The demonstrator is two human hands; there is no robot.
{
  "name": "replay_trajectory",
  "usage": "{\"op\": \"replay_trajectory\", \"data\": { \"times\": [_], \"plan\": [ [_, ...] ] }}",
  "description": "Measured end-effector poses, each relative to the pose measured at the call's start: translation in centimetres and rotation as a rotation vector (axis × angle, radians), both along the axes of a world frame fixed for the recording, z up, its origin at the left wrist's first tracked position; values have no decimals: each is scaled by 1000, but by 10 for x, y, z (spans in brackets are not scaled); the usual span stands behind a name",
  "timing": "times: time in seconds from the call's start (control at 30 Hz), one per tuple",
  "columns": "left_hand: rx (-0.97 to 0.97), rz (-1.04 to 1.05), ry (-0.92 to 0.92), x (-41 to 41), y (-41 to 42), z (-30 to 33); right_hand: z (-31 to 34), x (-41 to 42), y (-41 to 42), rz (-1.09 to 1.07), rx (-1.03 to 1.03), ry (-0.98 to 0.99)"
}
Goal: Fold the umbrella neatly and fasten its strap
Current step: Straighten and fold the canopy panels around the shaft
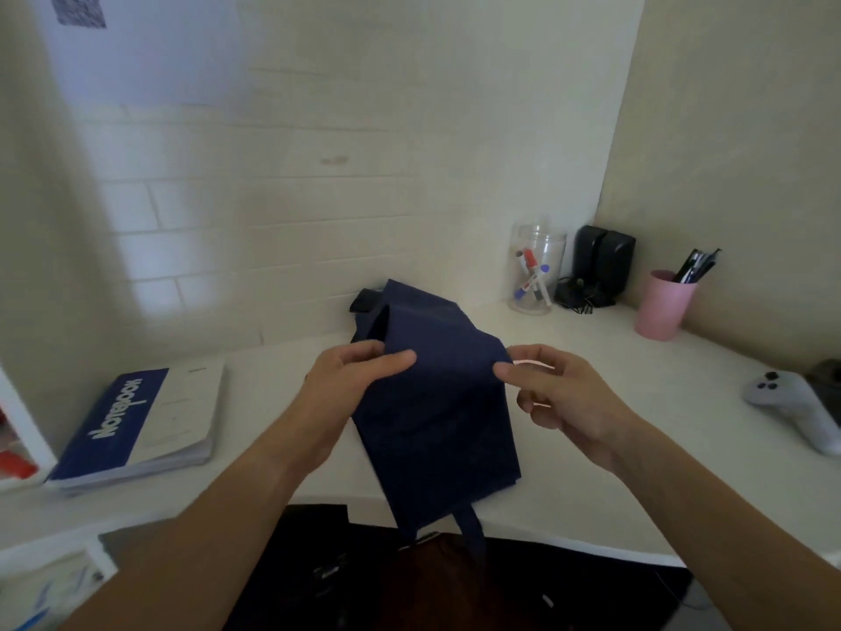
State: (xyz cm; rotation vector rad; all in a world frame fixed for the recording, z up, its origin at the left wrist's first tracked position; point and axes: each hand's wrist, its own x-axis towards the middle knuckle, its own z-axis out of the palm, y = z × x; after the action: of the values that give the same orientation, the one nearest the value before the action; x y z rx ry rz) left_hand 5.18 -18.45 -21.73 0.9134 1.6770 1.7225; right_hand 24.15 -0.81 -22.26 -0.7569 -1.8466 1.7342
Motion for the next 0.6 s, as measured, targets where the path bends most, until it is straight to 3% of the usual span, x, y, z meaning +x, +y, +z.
{"op": "replay_trajectory", "data": {
  "times": [0.17, 0.33, 0.6],
  "plan": [
    [-147, -57, 221, 25, -26, -25, -19, 1, -10, -1, -173, -144],
    [-122, 49, 262, 29, -24, -48, -26, -4, -18, -110, -313, -75],
    [-99, 96, -29, 30, -26, -57, -34, 2, -19, -78, -327, 18]
  ]
}}
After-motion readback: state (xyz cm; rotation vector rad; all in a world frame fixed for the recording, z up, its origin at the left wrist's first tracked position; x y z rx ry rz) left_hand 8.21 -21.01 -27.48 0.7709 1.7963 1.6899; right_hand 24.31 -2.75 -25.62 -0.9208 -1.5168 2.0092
